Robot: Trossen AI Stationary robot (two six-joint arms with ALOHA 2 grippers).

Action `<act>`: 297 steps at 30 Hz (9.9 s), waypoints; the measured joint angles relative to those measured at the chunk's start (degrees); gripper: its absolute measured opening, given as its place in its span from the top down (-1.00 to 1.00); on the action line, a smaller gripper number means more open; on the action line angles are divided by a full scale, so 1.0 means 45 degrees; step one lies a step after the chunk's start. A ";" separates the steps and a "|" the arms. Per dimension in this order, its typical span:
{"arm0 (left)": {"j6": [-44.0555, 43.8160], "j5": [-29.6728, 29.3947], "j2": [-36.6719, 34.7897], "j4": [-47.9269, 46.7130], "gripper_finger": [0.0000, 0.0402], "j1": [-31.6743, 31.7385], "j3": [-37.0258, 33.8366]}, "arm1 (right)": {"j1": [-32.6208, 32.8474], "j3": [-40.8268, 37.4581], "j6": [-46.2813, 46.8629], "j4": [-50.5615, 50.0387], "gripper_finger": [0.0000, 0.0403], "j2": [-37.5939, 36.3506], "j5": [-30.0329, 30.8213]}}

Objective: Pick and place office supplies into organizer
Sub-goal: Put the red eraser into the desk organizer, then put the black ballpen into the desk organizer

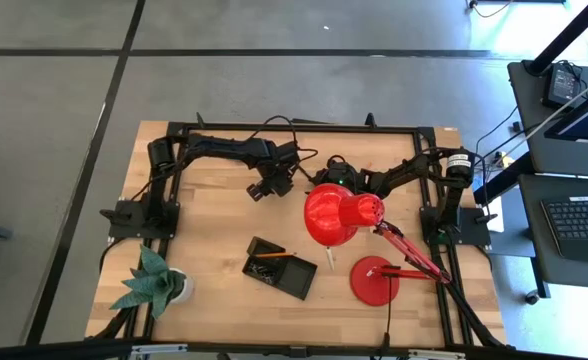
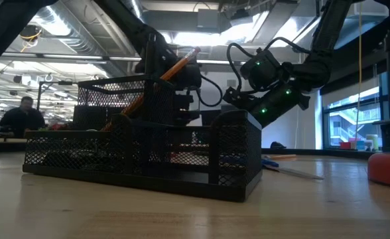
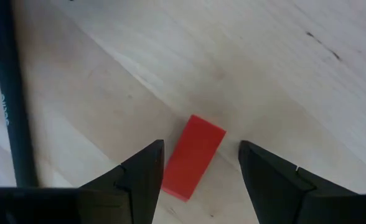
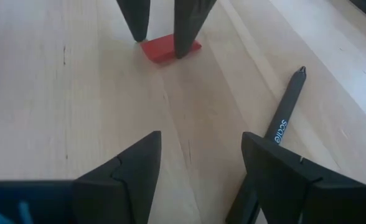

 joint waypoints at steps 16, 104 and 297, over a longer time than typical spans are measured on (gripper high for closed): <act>-0.2133 -0.0157 0.0059 0.0050 -0.03 0.0024 -0.0019 | -0.0002 0.0000 -0.0008 -0.0024 -0.12 0.0000 0.0000; -0.6795 -0.0646 0.0083 -0.0181 0.39 -0.0234 -0.0053 | -0.0002 0.0000 -0.0005 -0.0022 -0.12 0.0000 0.0000; -1.7046 -0.4779 -0.4664 -0.5205 0.41 -1.0014 0.1462 | 0.0012 0.0015 0.2268 0.1201 -0.12 0.0005 -0.0985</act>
